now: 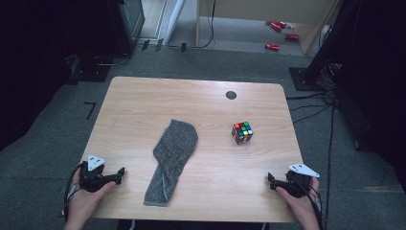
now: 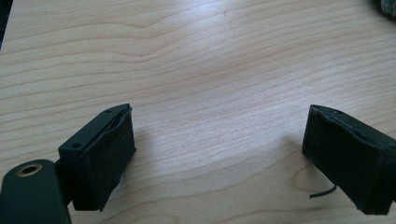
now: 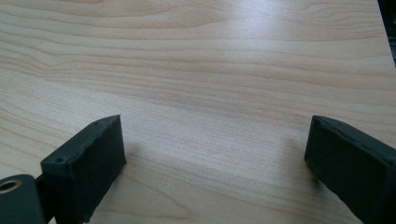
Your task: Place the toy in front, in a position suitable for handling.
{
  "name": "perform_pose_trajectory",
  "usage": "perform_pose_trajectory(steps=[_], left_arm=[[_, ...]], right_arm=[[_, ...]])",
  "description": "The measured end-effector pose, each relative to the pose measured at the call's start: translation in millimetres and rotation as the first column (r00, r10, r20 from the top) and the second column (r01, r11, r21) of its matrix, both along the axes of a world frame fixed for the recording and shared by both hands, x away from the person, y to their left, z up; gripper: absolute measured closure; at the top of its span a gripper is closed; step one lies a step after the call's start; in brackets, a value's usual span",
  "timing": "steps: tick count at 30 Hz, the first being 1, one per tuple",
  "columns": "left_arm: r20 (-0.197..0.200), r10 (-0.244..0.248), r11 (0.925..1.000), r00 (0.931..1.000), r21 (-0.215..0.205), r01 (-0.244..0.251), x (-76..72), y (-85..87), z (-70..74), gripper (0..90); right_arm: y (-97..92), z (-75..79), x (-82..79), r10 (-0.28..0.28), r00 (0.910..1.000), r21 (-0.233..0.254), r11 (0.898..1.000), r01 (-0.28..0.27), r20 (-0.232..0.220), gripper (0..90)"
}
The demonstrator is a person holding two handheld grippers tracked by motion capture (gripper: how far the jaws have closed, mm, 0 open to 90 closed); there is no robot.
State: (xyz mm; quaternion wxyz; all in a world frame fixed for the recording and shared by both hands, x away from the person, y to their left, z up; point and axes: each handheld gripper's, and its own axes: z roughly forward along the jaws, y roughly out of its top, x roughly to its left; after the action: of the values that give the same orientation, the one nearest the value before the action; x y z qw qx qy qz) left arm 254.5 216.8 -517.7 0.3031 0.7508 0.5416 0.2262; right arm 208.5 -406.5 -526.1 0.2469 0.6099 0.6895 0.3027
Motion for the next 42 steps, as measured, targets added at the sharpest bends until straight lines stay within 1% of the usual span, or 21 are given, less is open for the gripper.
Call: perform_pose_trajectory(steps=[3,6,8,9,10,11,12,15,17,18,22,23,27,30,32,33,35,36,38,41,42], left_arm=[[0.000,0.008,1.0000,1.0000,0.000,-0.008,0.0,-1.0,0.1,9.9],[-0.013,0.021,0.9998,0.9997,0.003,-0.021,1.7,-3.1,1.4,9.9],[-0.017,0.021,0.9998,0.9996,0.005,-0.021,2.7,-4.2,1.9,9.9],[-0.019,0.020,0.9998,0.9996,0.005,-0.020,3.0,-4.8,2.1,9.9],[-0.019,0.017,0.9998,0.9997,0.005,-0.017,3.3,-5.4,2.0,9.9],[-0.018,0.015,0.9999,0.9997,0.005,-0.015,3.3,-5.7,1.9,9.9],[-0.017,0.014,0.9999,0.9998,0.005,-0.014,3.4,-5.9,1.9,9.9],[-0.014,0.010,0.9999,0.9999,0.002,-0.010,3.8,-5.4,1.4,9.8],[-0.011,0.009,1.0000,0.9999,0.003,-0.009,4.1,-5.5,1.1,9.8],[-0.008,0.009,1.0000,0.9999,0.002,-0.009,4.3,-5.8,0.7,9.8],[-0.001,0.006,1.0000,1.0000,0.000,-0.006,5.1,-6.3,-0.1,8.9],[-0.001,0.006,1.0000,1.0000,0.000,-0.006,5.1,-6.4,-0.1,8.9],[-0.001,0.006,1.0000,1.0000,0.000,-0.006,5.1,-6.4,-0.2,8.9],[-0.001,0.006,1.0000,1.0000,0.000,-0.006,5.1,-6.4,-0.2,8.9],[-0.001,0.006,1.0000,1.0000,0.000,-0.006,5.1,-6.4,-0.2,8.9],[-0.001,0.006,1.0000,1.0000,0.000,-0.006,5.1,-6.4,-0.2,8.9],[-0.001,0.006,1.0000,1.0000,0.000,-0.006,5.1,-6.4,-0.2,8.9],[-0.001,0.006,1.0000,1.0000,0.000,-0.006,5.1,-6.4,-0.2,8.9],[-0.001,0.006,1.0000,1.0000,0.000,-0.006,5.1,-6.4,-0.2,8.9],[-0.001,0.006,1.0000,1.0000,0.000,-0.006,5.1,-6.4,-0.2,8.9],[-0.001,0.006,1.0000,1.0000,0.000,-0.006,5.1,-6.4,-0.2,8.9]], right_arm=[[-0.1,0.0,0.4,0.000,1.0000,0.000,1.000,0.000,0.000,4.6],[0.3,0.2,1.1,-0.005,1.0000,0.000,1.000,0.005,0.000,4.6],[0.1,2.0,1.0,0.007,1.0000,-0.006,1.000,-0.007,-0.004,11.0],[0.1,2.0,1.0,0.007,1.0000,-0.006,1.000,-0.007,-0.004,11.0],[0.3,3.4,0.7,-0.011,0.9999,-0.015,1.000,0.011,0.005,14.5],[0.8,4.9,0.9,-0.024,0.9996,-0.014,1.000,0.024,0.016,14.2],[2.3,8.6,2.2,-0.012,0.9994,0.035,0.999,0.011,0.031,13.9],[5.9,12.9,4.3,-0.003,0.9990,0.042,0.999,0.001,0.046,13.4],[16.2,21.4,9.7,0.023,0.9976,0.063,0.998,-0.028,0.065,13.1],[16.2,21.4,9.7,0.023,0.9976,0.063,0.998,-0.028,0.065,13.1],[34.0,31.0,19.5,0.068,0.9943,0.045,0.996,-0.072,0.082,12.7],[42.1,35.8,24.9,0.080,0.9926,0.042,0.996,-0.084,0.091,12.7],[50.1,40.5,32.4,0.086,0.9911,0.044,0.995,-0.091,0.102,12.7],[61.6,43.5,42.3,0.095,0.9896,0.047,0.994,-0.100,0.109,12.7],[72.3,43.0,52.9,0.106,0.9883,0.040,0.993,-0.111,0.109,12.7],[72.3,43.0,52.9,0.106,0.9883,0.040,0.993,-0.111,0.109,12.7],[77.7,41.4,59.7,0.109,0.9884,0.042,0.993,-0.114,0.106,12.7],[84.0,38.6,68.4,0.114,0.9883,0.041,0.992,-0.119,0.102,12.7],[85.8,37.7,71.2,0.114,0.9884,0.040,0.992,-0.118,0.101,12.7],[92.9,33.9,86.2,0.108,0.9885,0.038,0.993,-0.113,0.105,12.3],[92.9,33.9,86.2,0.108,0.9885,0.038,0.993,-0.113,0.105,12.3]])
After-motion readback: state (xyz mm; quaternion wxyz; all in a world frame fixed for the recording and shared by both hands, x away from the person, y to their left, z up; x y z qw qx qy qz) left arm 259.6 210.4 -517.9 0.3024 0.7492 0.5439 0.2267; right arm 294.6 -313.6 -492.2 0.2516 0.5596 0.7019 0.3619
